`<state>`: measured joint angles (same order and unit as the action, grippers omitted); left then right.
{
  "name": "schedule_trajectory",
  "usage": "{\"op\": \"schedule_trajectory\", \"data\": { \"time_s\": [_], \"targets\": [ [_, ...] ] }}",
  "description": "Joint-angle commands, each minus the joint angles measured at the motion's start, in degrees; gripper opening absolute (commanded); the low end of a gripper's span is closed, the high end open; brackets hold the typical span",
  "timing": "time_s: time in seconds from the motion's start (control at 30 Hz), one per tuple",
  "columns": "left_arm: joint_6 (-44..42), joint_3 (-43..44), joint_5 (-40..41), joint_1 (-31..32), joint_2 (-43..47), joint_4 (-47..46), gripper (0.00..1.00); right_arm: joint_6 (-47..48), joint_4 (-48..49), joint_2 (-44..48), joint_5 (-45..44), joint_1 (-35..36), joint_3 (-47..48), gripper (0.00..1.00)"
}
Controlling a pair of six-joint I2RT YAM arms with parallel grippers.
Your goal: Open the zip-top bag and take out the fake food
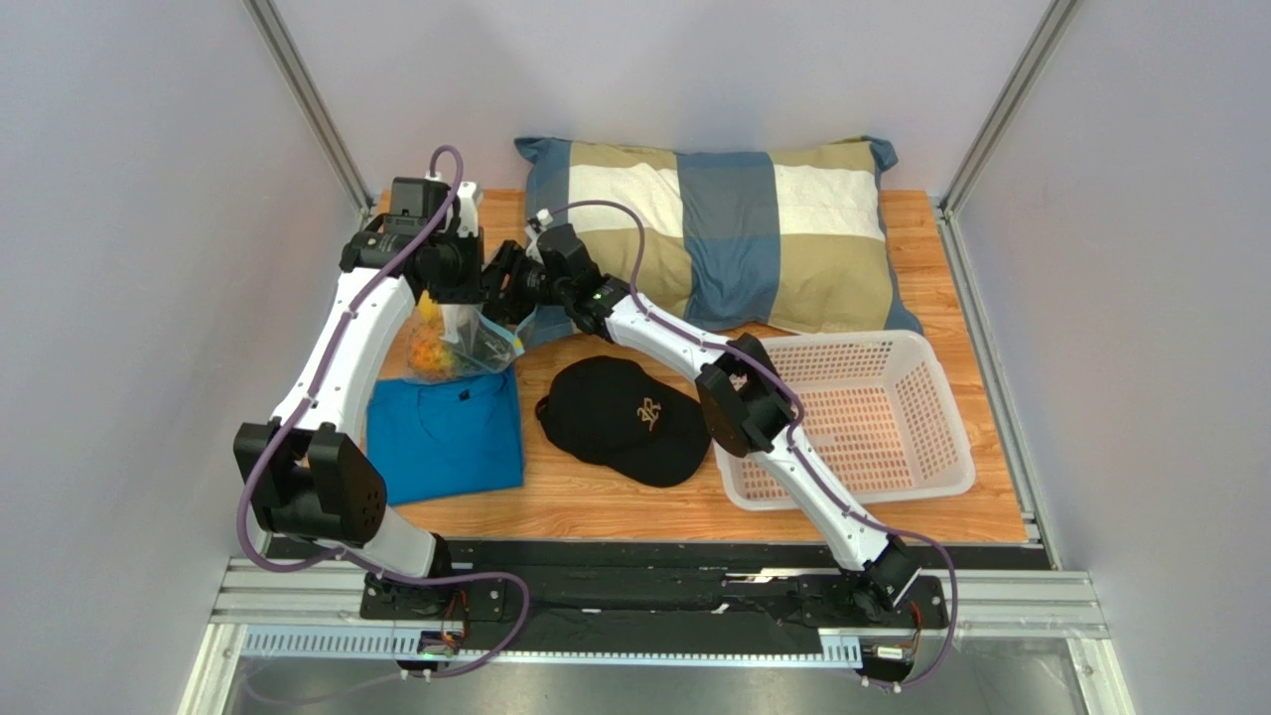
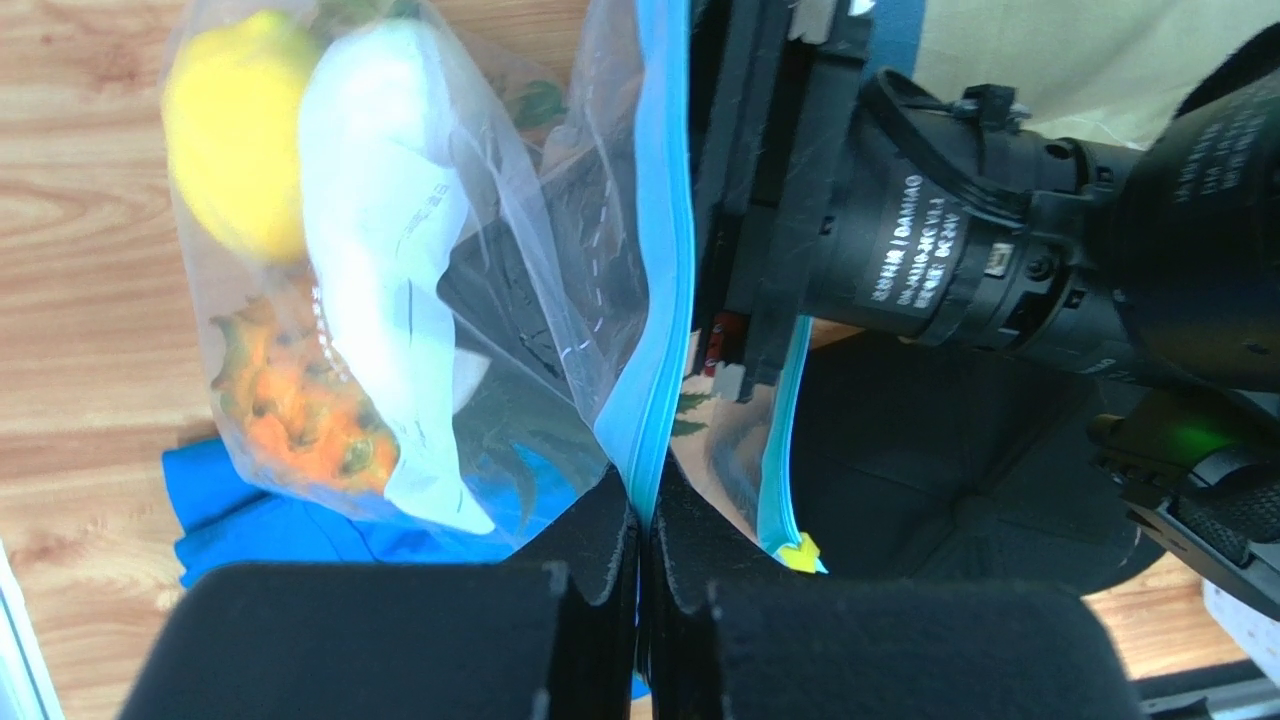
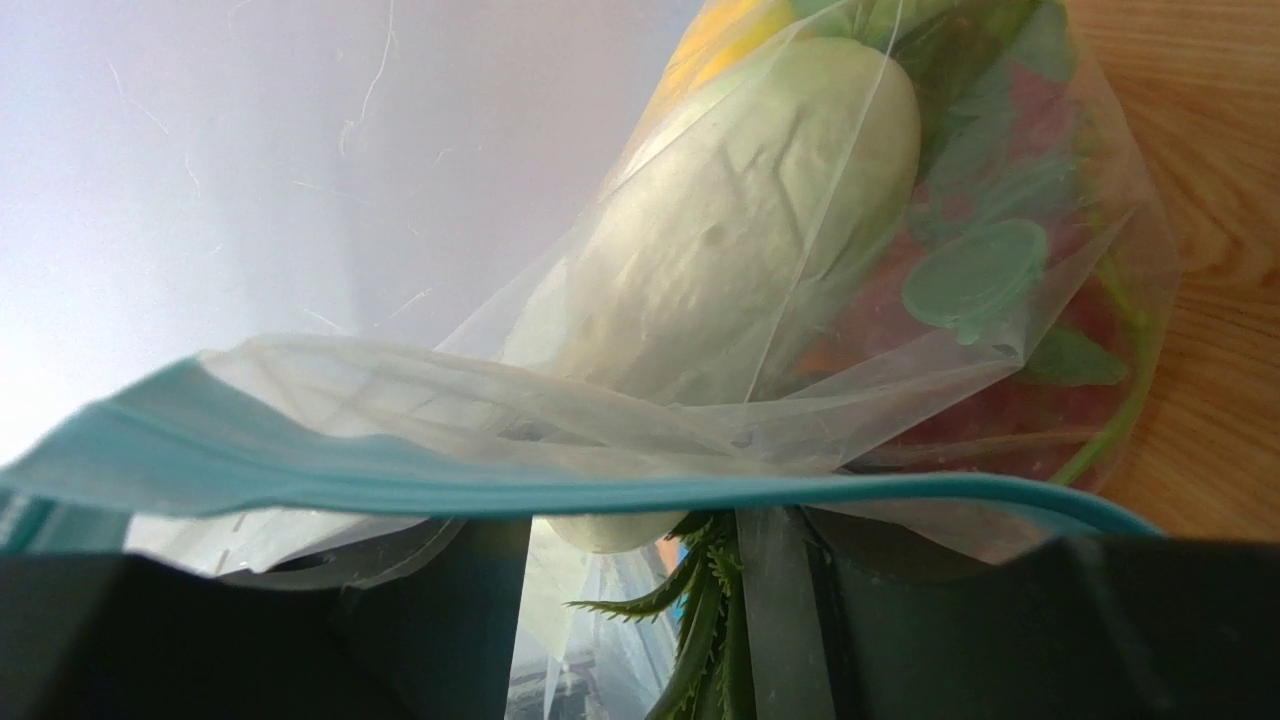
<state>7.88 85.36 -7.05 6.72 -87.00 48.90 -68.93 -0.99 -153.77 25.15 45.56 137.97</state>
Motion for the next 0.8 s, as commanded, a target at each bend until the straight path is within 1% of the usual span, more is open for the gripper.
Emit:
{"op": "schedule_trajectory", "data": {
  "time_s": [0.0, 0.03, 0.07, 0.17, 0.3, 0.43, 0.53, 0.6, 0.67, 0.7, 0.73, 0.77],
  "targets": [
    [4.42, -0.55, 3.87, -0.83, 3.5, 1.63, 0.0, -3.49, -0.83, 2.42, 0.95, -1.87, 0.99, 0.03],
    [5.3, -0.9, 6.67, -1.27, 3.77, 1.89, 0.0, -4.11, -0.68, 4.95, 1.39, -2.23, -0.15, 0.01],
    [6.35, -1.16, 6.96, -1.53, 4.03, 1.72, 0.0, -5.07, -1.72, 6.11, 2.01, -2.93, -2.07, 0.0],
    [7.85, -2.74, 12.49, -2.33, 5.44, 0.23, 0.0, -4.12, -5.93, 10.06, 3.32, -3.37, -2.36, 0.0],
    [7.77, -4.68, 13.9, -2.94, 6.58, -3.81, 0.0, -3.76, -10.16, 12.44, 7.19, -3.37, -2.62, 0.0],
    [5.13, -4.15, 17.32, -3.73, 5.79, -3.82, 0.0, -1.04, -14.99, 14.81, 10.97, -3.55, -2.97, 0.0],
    [4.34, -3.98, 16.02, -4.35, 5.88, -4.34, 0.0, 0.81, -18.07, 15.43, 15.62, -4.07, -2.36, 0.0],
    [4.77, -4.15, 15.23, -4.7, 5.97, -4.87, 0.0, 1.86, -20.01, 16.39, 20.98, -4.08, -2.35, 0.0],
    [5.65, -3.45, 13.65, -5.14, 5.62, -4.96, 0.0, 4.05, -20.71, 18.5, 25.02, -3.9, -5.77, 0.0],
    [5.83, -3.19, 13.47, -5.23, 5.18, -4.7, 0.0, 5.28, -21.24, 21.9, 25.65, -3.9, -7.87, 0.0],
    [5.92, -2.84, 13.38, -5.23, 4.91, -4.61, 0.0, 8.43, -21.59, 23.94, 25.83, -3.9, -11.98, 0.0],
    [6.09, -2.22, 13.55, -5.31, 4.65, -4.35, 0.0, 9.59, -22.29, 25.79, 26.09, -4.25, -14.46, 0.0]
  ]
}}
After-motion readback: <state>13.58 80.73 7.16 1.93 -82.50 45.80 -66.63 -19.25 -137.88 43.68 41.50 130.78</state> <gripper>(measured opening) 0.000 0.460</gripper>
